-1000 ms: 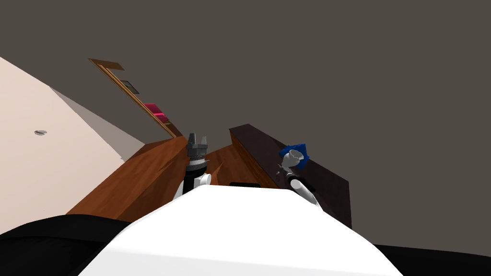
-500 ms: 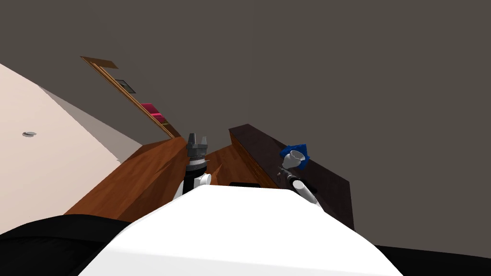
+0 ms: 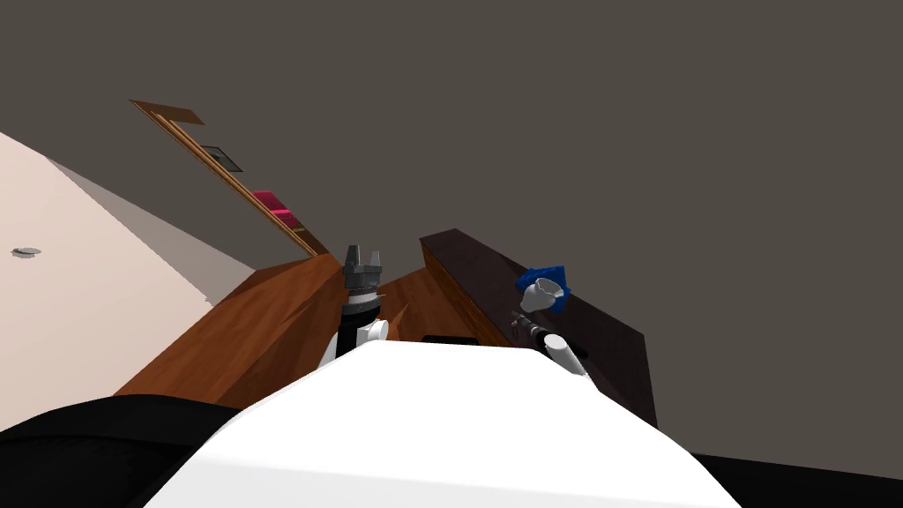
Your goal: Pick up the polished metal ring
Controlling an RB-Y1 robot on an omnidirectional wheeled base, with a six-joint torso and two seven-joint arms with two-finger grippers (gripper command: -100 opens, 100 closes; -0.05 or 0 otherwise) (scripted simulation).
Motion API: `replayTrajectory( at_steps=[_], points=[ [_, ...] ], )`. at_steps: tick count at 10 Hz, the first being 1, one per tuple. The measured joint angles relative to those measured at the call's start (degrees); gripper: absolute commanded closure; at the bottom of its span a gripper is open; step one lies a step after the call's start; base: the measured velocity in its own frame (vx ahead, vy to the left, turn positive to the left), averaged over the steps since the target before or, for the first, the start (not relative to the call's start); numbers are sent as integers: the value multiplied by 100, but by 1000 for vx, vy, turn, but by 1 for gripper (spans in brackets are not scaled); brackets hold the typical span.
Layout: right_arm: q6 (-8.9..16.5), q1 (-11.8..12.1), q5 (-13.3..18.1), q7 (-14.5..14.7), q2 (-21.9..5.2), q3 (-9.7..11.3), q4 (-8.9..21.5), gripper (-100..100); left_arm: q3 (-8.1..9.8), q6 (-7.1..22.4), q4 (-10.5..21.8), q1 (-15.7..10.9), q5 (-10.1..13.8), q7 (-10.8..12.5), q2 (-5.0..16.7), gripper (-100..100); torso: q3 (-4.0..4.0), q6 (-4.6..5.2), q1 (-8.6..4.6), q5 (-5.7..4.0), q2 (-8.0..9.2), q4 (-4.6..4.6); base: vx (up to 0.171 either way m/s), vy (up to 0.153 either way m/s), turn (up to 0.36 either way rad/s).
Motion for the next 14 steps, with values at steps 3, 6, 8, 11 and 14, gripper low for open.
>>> replayTrajectory(
  at_steps=[3,6,8,11,14],
  points=[
    [331,-125,-485,-300,-113,-74,483,-100,0,0,0,0,0,0,0,0,1,0,-2,0,3,0,34,22,-21],
    [518,-116,-609,-549,-155,-105,590,0,0,0,0,-1,0,0,0,0,7,0,-7,-1,12,3,9,6,-5],
    [468,-180,-609,-468,-77,-103,694,-100,1,0,0,0,0,0,1,0,3,-1,-21,-4,5,2,41,-53,-11],
    [320,-201,-567,-291,130,-86,777,100,0,0,0,-1,0,0,0,0,10,0,-11,-2,17,4,-2,-5,10],
    [321,-201,-570,-299,132,-87,778,100,0,0,0,-1,0,0,0,0,10,-2,-8,0,17,3,0,0,0]
  ],
)
